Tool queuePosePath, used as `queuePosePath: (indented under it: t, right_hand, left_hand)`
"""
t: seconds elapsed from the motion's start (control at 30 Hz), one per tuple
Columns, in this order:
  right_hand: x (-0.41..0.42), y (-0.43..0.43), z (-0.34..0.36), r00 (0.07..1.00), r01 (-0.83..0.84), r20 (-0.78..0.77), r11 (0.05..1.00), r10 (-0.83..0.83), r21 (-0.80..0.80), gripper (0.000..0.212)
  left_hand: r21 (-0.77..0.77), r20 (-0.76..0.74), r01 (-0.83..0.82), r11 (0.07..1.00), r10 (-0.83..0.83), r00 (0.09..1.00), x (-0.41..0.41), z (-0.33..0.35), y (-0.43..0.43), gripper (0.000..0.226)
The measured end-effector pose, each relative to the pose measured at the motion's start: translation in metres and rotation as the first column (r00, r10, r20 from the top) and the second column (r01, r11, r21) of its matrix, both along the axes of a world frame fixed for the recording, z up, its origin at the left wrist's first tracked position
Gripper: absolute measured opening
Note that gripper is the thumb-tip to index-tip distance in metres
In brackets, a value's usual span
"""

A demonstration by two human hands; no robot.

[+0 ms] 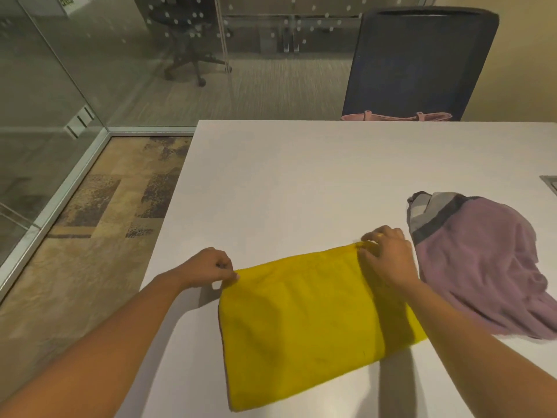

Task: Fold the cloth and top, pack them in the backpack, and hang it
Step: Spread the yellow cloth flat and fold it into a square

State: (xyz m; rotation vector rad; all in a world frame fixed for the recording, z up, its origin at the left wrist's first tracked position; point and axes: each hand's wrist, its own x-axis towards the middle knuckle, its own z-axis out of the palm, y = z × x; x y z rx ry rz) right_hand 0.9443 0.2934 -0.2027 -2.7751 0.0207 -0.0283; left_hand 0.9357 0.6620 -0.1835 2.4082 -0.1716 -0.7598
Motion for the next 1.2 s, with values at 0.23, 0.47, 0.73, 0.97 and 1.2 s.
queuePosePath:
  t: [0.23, 0.47, 0.73, 0.97, 1.2]
  right_hand:
    - [-0.044, 0.127, 0.018, 0.942, -0.290, -0.070, 0.903, 0.327, 0.318, 0.018]
    - [-0.069, 0.197, 0.009, 0.838, -0.448, -0.199, 0.848, 0.509, 0.282, 0.041]
    - [-0.072, 0.206, 0.003, 0.866, -0.414, -0.170, 0.865, 0.470, 0.284, 0.034]
    - [-0.077, 0.206, 0.003, 0.908, -0.361, -0.067, 0.853, 0.413, 0.377, 0.021]
    - [-0.068, 0.208, 0.013, 0.913, -0.382, -0.007, 0.861, 0.408, 0.337, 0.019]
  left_hand:
    - [-0.099, 0.034, -0.197, 0.975, 0.201, 0.979, -0.019, 0.006, 0.004, 0.017]
    - [-0.433, -0.267, -0.534, 0.726, 0.463, 0.845, -0.043, 0.007, 0.000, 0.016]
    - [-0.544, -0.339, -0.594, 0.593, 0.492, 0.802, -0.056, 0.004, 0.008, 0.019]
    - [-0.542, -0.200, -0.534, 0.649, 0.517, 0.832, -0.064, 0.004, 0.007, 0.031]
    - [-0.521, -0.111, -0.482, 0.704, 0.505, 0.856, -0.066, 0.009, 0.003, 0.029]
